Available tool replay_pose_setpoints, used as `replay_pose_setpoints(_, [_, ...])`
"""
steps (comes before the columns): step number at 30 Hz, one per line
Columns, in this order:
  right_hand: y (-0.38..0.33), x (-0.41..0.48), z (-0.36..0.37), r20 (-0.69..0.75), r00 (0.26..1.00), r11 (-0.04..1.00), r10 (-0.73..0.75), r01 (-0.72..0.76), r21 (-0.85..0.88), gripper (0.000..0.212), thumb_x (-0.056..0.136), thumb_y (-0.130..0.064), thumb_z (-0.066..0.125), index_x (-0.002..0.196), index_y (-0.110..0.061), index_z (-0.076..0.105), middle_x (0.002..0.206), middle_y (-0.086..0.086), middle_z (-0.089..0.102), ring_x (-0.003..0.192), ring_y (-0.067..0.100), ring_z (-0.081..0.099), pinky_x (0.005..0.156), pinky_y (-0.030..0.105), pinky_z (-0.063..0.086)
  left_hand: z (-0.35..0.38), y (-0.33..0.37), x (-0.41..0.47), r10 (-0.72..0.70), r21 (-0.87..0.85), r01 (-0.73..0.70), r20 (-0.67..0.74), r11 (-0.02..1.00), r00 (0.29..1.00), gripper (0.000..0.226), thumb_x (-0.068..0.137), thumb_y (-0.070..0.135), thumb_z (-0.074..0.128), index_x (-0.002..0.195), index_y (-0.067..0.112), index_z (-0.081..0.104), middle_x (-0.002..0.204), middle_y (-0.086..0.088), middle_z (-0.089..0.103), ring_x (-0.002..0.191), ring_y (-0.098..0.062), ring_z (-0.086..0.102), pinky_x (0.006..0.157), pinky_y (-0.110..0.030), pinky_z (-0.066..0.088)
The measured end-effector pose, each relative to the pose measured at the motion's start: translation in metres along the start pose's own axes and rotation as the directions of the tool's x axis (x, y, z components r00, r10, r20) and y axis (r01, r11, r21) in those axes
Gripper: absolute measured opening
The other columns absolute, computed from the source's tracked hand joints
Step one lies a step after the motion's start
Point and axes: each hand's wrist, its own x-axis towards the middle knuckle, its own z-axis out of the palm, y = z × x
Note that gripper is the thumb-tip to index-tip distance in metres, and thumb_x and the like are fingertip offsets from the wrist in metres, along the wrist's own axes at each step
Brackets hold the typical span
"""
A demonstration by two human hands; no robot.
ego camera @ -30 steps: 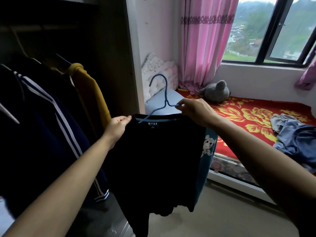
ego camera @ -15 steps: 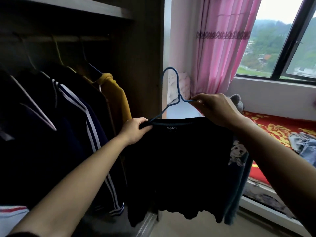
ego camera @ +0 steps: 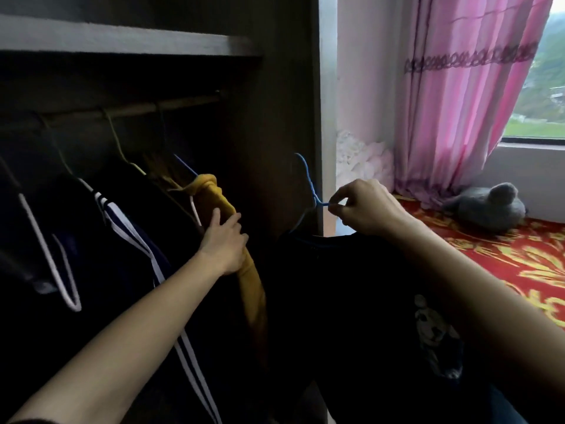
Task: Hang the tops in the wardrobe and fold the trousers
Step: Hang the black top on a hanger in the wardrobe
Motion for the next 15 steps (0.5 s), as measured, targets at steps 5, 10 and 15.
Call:
replay_pose_setpoints(5, [-0.016,0.079,0.031,-0.034,0.999,0.998,-0.037,0.039,0.057,0.018,0.086,-0.027,0.062,0.091,-0.011,0.067,0.099,0.014,0.070,0.096,0.035,0.064,0.079,0.041,0.053,-0.010,-0.025,0.018,-0.231,-0.543,0.136,-0.110,0.828,0.967,0.030,0.093,0.048,0.049,0.107,0.027,0.064,0.096,0.007,0.067,0.101,-0.018,0.061,0.093,-0.042,0.044])
replay_pose_setpoints(10, [-0.051,0.134,0.052,-0.012,0.994,0.980,-0.112,0.112,0.162,0.018,0.085,-0.019,0.058,0.101,-0.012,0.064,0.099,0.011,0.066,0.091,0.034,0.062,0.069,0.030,0.042,-0.038,-0.059,0.028,-0.414,-0.757,0.242,-0.042,0.607,0.909,0.024,0.087,0.050,0.058,0.100,0.033,0.068,0.094,0.013,0.065,0.095,-0.013,0.063,0.079,-0.034,0.053])
replay_pose_setpoints(15, [-0.088,0.181,0.058,0.022,0.996,0.929,-0.092,0.078,0.362,0.028,0.088,-0.015,0.059,0.116,-0.015,0.060,0.090,0.000,0.055,0.078,0.018,0.056,0.065,0.028,0.045,-0.052,-0.127,0.021,-0.638,-0.562,0.440,-0.217,0.700,0.739,0.047,0.089,0.042,0.054,0.131,0.021,0.054,0.136,-0.011,0.051,0.125,-0.031,0.045,0.099,-0.045,0.041])
